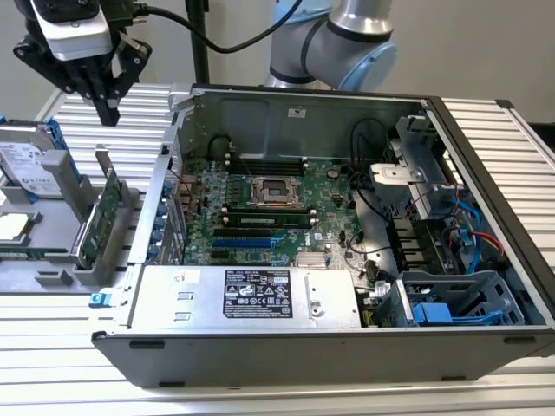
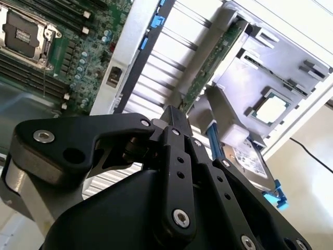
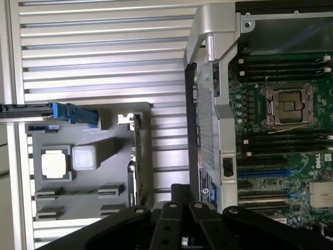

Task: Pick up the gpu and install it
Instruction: 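Reach for the gpu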

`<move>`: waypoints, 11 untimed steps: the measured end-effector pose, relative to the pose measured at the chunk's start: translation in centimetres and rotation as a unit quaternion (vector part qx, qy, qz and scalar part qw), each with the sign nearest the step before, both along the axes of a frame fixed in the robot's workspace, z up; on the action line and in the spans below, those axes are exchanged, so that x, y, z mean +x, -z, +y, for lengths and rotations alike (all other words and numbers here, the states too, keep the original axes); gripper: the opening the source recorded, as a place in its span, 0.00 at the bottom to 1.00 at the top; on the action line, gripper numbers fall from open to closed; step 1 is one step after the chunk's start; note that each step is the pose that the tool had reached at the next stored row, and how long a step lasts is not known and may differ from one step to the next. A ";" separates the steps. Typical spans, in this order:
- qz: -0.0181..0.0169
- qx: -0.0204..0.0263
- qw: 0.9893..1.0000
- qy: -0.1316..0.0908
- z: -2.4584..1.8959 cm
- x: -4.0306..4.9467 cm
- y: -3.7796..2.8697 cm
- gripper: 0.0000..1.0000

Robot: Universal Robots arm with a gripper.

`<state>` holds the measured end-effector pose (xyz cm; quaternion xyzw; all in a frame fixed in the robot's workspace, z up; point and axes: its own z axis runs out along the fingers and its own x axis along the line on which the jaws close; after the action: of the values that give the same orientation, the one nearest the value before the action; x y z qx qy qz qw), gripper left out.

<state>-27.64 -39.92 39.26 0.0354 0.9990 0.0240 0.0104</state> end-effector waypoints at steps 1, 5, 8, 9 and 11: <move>0.000 0.000 1.000 0.000 0.00 -0.16 0.00 0.00; 0.000 0.000 1.000 0.000 -0.01 -0.74 0.00 0.00; 0.000 0.000 1.000 0.000 -0.02 -1.17 0.00 0.00; 0.000 0.000 1.000 0.000 -0.02 -1.32 0.00 0.00; 0.000 0.000 1.000 0.000 -0.02 -1.61 0.00 0.00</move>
<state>-29.25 -39.94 39.26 0.0354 0.9990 0.0241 0.0104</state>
